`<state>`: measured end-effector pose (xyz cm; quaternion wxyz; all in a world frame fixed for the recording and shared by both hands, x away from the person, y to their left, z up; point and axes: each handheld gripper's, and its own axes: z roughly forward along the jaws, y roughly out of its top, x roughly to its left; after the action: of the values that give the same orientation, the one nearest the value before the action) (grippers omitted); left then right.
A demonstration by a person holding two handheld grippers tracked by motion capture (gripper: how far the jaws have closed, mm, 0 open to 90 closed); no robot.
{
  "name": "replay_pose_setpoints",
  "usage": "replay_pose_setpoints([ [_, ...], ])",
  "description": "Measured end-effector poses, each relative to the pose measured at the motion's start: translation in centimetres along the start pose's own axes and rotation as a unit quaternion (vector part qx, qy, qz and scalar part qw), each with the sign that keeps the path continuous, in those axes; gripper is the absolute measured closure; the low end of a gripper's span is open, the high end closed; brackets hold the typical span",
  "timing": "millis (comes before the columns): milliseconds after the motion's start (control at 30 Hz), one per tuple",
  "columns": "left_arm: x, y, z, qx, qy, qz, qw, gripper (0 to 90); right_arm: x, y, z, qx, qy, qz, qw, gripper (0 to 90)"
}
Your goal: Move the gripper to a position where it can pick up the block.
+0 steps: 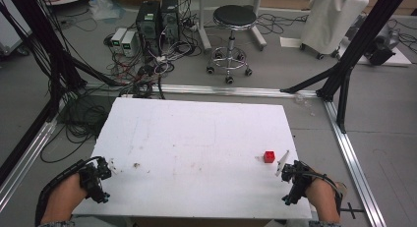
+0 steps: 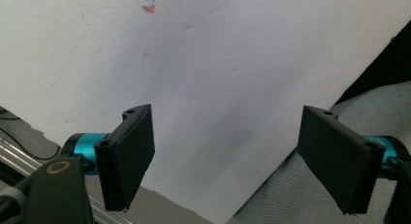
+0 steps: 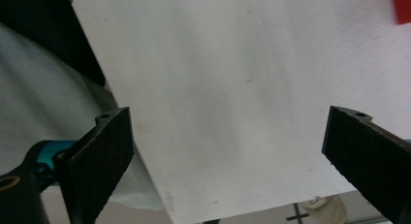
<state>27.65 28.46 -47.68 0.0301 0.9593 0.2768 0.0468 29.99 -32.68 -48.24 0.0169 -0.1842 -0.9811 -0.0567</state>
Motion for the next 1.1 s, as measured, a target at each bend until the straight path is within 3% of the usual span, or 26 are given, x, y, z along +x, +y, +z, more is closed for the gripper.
replay_pose_setpoints([
  [133,0.0,0.2,0.1,0.001,-0.001,0.004,1.0,21.4,-1.1,-0.5,-1.1,-0.015,-0.015,-0.01,0.9997,4.0],
  [300,0.0,0.2,0.1,0.0,-0.001,0.003,1.0,21.4,-2.2,-0.6,-1.8,-0.009,-0.03,-0.024,0.9992,4.0],
  [500,-0.1,0.3,0.2,-0.002,-0.001,0.004,1.0,21.4,-3.4,-0.3,-2.2,0.028,-0.028,-0.057,0.9976,4.0],
  [767,-0.1,0.2,0.3,-0.004,-0.003,-0.001,1.0,21.4,-5.3,-0.3,-3.3,0.035,-0.047,-0.079,0.9952,4.0],
  [967,-0.1,0.3,0.4,-0.002,-0.004,0.001,1.0,21.4,-6.2,-0.2,-3.9,0.036,-0.048,-0.094,0.9938,4.0],
  [1100,-0.1,0.3,0.4,-0.002,-0.003,0.001,1.0,21.4,-6.7,0.4,-4.2,0.049,-0.049,-0.113,0.9912,4.0],
])
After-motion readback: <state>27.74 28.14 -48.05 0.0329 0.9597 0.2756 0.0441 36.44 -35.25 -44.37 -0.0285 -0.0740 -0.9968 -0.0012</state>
